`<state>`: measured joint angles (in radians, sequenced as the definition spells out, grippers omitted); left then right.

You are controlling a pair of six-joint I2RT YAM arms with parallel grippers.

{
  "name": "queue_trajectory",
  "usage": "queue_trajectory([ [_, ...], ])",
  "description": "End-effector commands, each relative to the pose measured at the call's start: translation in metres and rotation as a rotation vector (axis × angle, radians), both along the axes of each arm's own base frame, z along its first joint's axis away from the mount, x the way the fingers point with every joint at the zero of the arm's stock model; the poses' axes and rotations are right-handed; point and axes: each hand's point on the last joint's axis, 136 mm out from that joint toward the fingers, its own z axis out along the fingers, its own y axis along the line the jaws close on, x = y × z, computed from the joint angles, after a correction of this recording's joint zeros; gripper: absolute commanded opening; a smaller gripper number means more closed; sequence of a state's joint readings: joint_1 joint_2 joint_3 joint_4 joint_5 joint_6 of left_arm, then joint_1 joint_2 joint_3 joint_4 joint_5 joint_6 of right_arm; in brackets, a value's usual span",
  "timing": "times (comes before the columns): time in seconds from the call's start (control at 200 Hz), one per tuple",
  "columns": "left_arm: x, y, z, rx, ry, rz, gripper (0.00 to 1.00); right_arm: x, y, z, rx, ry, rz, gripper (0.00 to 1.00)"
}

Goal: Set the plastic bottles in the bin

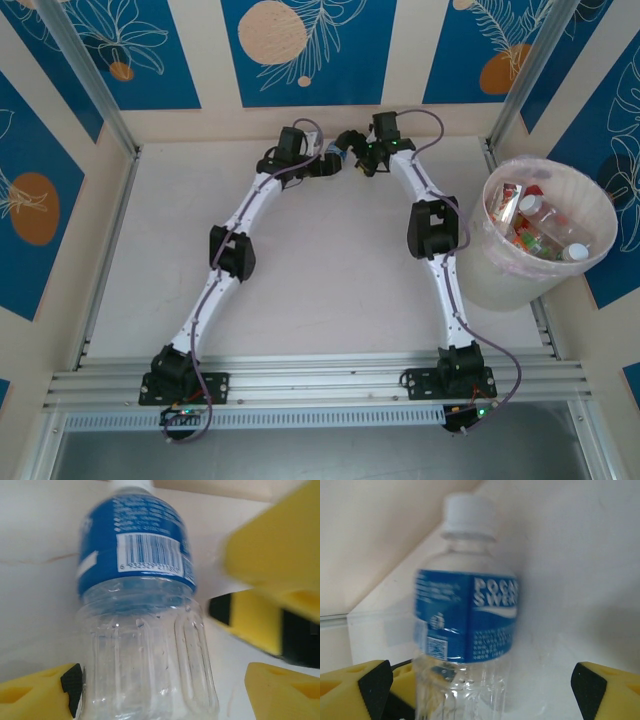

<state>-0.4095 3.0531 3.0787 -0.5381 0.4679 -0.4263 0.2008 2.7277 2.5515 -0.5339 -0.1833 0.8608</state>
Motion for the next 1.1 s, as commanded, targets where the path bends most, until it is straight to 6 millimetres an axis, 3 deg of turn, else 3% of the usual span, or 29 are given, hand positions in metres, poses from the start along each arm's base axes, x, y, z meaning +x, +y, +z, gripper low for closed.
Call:
queue_trajectory([
  [0.0, -0.026, -0.031, 0.007, -0.054, -0.031, -0.174, 0.83, -0.005, 0.006, 0.009, 0.059, 0.042, -0.015, 0.94],
  [0.19, -0.048, -0.057, 0.018, -0.052, -0.083, -0.279, 0.83, -0.014, 0.013, -0.004, 0.067, 0.085, 0.019, 0.93],
  [0.405, -0.047, -0.051, 0.022, -0.046, -0.066, -0.263, 0.86, -0.022, 0.009, -0.027, -0.015, 0.121, 0.013, 0.81],
  [0.615, -0.047, -0.030, 0.056, -0.059, -0.044, -0.240, 0.97, -0.023, 0.004, -0.029, -0.043, 0.112, 0.020, 0.62],
  [0.795, -0.043, -0.002, 0.103, -0.042, -0.072, -0.196, 1.00, -0.031, 0.002, -0.027, -0.107, 0.093, 0.076, 0.58],
  [0.98, -0.033, 0.038, 0.140, -0.046, -0.053, -0.083, 1.00, -0.058, 0.003, -0.025, -0.238, 0.105, 0.182, 0.59],
  [1.095, -0.028, 0.064, 0.154, -0.052, -0.011, -0.004, 1.00, -0.086, 0.003, -0.026, -0.307, 0.137, 0.245, 0.60],
])
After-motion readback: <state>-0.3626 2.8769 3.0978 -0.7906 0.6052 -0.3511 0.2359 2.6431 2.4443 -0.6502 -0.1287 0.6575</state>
